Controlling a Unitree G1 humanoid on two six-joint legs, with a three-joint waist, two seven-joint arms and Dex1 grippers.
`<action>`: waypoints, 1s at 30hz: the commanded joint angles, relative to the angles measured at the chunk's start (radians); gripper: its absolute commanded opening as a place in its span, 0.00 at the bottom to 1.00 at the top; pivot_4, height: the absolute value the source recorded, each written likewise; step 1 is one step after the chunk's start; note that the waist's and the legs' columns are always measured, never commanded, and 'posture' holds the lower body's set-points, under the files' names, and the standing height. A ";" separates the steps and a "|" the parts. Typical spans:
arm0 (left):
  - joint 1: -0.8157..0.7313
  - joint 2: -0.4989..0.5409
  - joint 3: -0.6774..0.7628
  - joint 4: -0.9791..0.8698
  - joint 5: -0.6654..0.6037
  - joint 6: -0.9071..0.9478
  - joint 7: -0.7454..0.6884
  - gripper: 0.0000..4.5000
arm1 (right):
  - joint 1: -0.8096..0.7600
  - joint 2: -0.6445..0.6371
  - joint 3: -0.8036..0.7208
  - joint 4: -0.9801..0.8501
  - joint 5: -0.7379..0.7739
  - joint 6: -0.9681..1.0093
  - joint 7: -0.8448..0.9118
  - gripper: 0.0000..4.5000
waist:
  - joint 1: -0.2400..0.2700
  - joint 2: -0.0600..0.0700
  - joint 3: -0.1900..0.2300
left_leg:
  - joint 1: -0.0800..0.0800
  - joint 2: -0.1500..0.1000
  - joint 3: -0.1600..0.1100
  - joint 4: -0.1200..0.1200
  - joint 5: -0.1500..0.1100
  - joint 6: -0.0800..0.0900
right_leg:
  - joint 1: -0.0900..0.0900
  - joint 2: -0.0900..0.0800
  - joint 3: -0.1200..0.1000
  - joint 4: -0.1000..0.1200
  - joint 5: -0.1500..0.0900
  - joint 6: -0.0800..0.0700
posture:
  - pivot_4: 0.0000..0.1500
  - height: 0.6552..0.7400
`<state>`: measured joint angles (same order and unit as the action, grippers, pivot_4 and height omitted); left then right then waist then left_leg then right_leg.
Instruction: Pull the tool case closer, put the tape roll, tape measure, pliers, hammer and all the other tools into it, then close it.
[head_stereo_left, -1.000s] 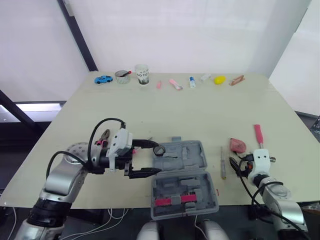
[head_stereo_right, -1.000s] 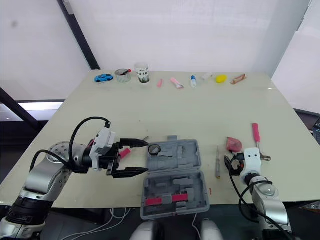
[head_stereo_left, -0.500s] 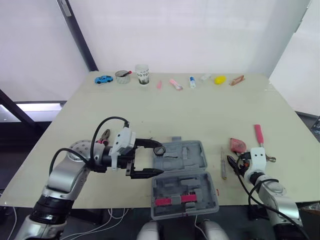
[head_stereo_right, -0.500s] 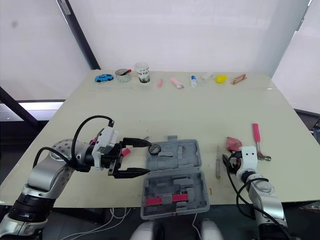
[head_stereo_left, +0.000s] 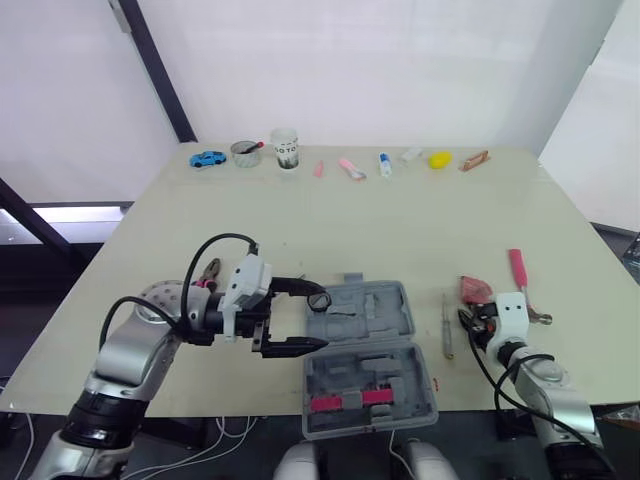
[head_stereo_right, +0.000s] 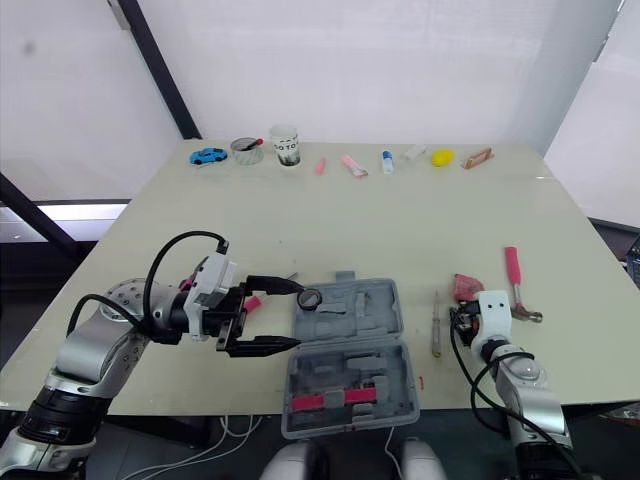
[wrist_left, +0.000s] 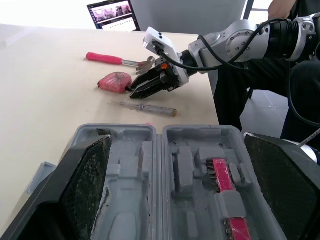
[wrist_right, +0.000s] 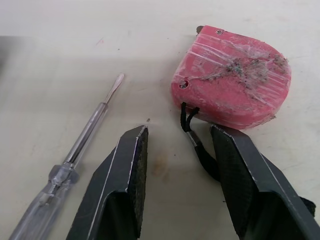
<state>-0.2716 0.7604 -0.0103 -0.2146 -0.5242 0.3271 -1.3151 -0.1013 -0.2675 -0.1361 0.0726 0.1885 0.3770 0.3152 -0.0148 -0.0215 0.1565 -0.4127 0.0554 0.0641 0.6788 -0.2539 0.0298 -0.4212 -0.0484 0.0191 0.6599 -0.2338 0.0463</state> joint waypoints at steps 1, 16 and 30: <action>-0.014 -0.002 0.003 -0.023 -0.014 -0.011 -0.006 1.00 | -0.009 -0.010 -0.008 -0.011 0.000 0.018 -0.011 0.47 | 0.000 0.000 0.000 | 0.000 0.000 0.000 0.000 0.000 0.000 | 0.000 0.000 0.000 0.000 0.000 0.000 | 1.00 1.00; -0.030 -0.029 0.009 -0.048 -0.053 0.001 -0.004 1.00 | 0.016 -0.032 -0.002 -0.029 -0.009 0.017 0.002 0.01 | 0.001 0.000 0.000 | 0.000 0.000 0.000 0.000 0.000 0.000 | 0.000 0.000 0.000 0.000 0.000 0.000 | 1.00 1.00; -0.042 -0.016 -0.013 -0.085 -0.069 0.014 -0.063 1.00 | 0.261 -0.231 0.037 -0.367 0.077 0.185 0.239 0.01 | 0.004 0.000 0.000 | -0.001 0.000 -0.001 0.000 0.000 0.000 | 0.000 0.000 -0.001 -0.001 0.000 0.000 | 1.00 1.00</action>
<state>-0.3016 0.7378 -0.0191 -0.2615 -0.5730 0.3406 -1.3715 0.1463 -0.4820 -0.0851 -0.2350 0.2398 0.5393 0.5240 -0.0111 -0.0215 0.1566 -0.4135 0.0553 0.0634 0.6788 -0.2540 0.0299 -0.4211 -0.0485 0.0185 0.6587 -0.2340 0.0465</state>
